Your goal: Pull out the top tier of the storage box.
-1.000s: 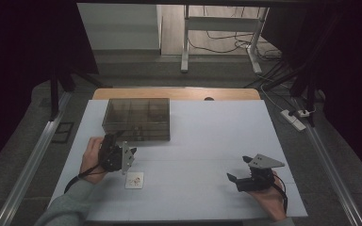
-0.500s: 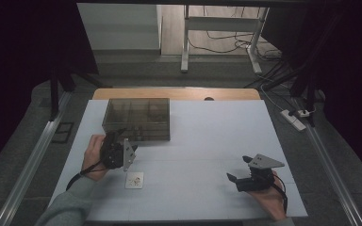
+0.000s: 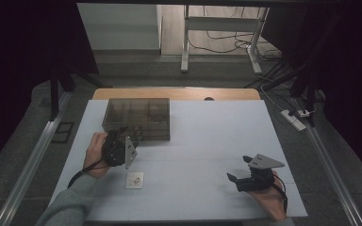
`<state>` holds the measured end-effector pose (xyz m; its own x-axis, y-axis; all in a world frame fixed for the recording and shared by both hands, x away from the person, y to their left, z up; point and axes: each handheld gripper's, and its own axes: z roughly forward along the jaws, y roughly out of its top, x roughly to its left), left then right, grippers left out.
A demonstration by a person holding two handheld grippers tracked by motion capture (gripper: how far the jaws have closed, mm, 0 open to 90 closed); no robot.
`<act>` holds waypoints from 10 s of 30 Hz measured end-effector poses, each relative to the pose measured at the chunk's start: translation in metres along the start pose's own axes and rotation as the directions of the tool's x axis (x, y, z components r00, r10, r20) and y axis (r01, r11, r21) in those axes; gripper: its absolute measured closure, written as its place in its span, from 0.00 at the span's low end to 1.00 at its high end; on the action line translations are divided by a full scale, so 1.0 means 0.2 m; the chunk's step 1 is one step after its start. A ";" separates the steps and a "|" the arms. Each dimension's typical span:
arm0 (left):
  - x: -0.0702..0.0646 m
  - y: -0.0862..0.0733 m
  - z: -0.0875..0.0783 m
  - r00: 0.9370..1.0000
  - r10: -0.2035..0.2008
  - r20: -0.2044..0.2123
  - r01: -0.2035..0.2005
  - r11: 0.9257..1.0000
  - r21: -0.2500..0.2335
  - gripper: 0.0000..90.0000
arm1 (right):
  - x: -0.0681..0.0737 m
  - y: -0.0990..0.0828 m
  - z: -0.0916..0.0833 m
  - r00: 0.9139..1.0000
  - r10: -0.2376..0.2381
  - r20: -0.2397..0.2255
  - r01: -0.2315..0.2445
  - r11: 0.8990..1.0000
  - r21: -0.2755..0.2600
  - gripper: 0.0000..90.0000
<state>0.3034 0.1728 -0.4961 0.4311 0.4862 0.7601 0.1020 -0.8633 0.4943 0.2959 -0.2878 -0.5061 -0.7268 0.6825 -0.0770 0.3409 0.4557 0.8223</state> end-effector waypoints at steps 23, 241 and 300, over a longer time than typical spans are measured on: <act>0.02 0.00 0.04 1.000 0.019 -0.012 -0.019 1.000 -0.008 0.44 | 0.00 0.00 0.00 1.000 0.002 0.012 -0.002 1.000 0.001 0.09; -0.06 -0.01 0.15 0.974 0.180 -0.138 -0.175 0.984 0.047 0.81 | -0.01 -0.01 -0.01 1.000 0.004 0.023 -0.004 1.000 0.005 0.09; -0.13 -0.03 0.07 0.962 0.206 -0.177 -0.202 0.979 0.040 0.88 | -0.01 -0.01 -0.01 1.000 0.006 0.029 -0.006 1.000 0.006 0.09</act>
<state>0.3043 0.1632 -0.5257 0.2772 0.3142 0.9080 0.0486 -0.9484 0.3133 0.2957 -0.2922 -0.5059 -0.7071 0.7016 -0.0887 0.3484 0.4548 0.8196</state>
